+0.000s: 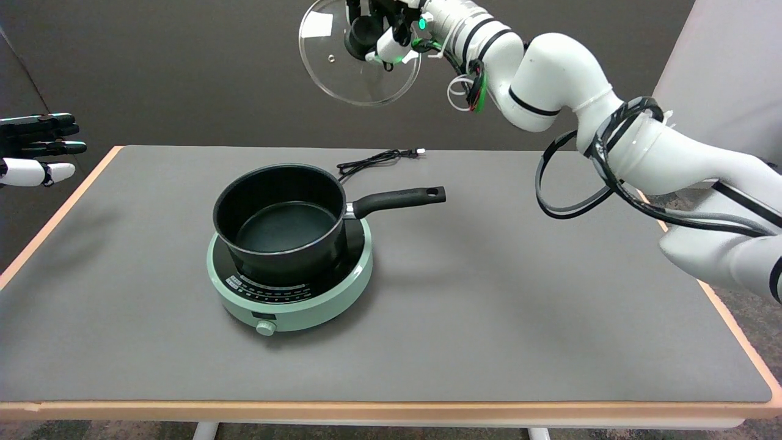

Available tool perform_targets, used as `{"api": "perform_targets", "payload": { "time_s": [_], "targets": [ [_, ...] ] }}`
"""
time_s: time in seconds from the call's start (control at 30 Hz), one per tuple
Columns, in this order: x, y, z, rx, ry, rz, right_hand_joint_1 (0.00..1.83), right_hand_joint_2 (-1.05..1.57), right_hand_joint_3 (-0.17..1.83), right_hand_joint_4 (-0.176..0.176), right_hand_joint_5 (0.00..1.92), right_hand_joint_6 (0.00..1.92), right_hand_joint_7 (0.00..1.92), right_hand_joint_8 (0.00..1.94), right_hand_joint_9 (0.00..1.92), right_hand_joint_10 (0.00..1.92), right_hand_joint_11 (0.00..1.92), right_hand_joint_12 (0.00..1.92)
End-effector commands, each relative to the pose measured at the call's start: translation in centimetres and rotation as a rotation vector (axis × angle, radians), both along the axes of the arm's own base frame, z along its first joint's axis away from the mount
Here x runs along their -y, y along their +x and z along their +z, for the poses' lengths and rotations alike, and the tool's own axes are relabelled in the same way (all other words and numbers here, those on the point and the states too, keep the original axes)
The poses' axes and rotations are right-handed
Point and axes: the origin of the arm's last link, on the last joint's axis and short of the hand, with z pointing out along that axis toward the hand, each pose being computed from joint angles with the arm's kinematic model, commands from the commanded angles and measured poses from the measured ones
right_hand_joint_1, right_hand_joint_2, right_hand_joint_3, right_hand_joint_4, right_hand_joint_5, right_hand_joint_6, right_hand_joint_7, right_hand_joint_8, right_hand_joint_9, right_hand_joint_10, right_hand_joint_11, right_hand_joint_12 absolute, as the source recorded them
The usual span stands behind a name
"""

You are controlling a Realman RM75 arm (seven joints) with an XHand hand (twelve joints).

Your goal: Place the pot lid onto the pot.

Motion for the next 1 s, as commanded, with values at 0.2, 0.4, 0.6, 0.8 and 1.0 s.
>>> {"api": "perform_targets", "payload": {
  "time_s": [0.2,0.4,0.6,0.8,1.0],
  "targets": [
    [1.2,-0.7,1.4,0.023,-0.03,-0.024,1.38,0.74,0.72,0.176,0.72,1.27,1.01,1.17,0.9,1.59,0.74,1.07],
    [1.8,-2.2,1.3,0.112,0.044,-0.076,1.38,0.74,0.72,0.176,0.72,1.27,1.01,1.18,0.9,1.6,0.74,1.08],
    [2.4,-3.4,0.8,0.206,0.209,-0.152,1.38,0.74,0.73,0.176,0.7,1.24,1.0,1.19,0.89,1.65,0.73,1.1],
    [2.3,-2.6,1.2,0.228,0.241,-0.149,1.2,0.94,0.49,-0.022,0.78,1.33,0.98,1.2,0.9,1.66,0.75,1.1],
    [1.9,-2.8,1.4,0.296,0.343,-0.191,1.2,0.97,0.43,-0.011,0.77,1.34,0.98,1.16,0.9,1.7,0.71,1.24]
  ]
}}
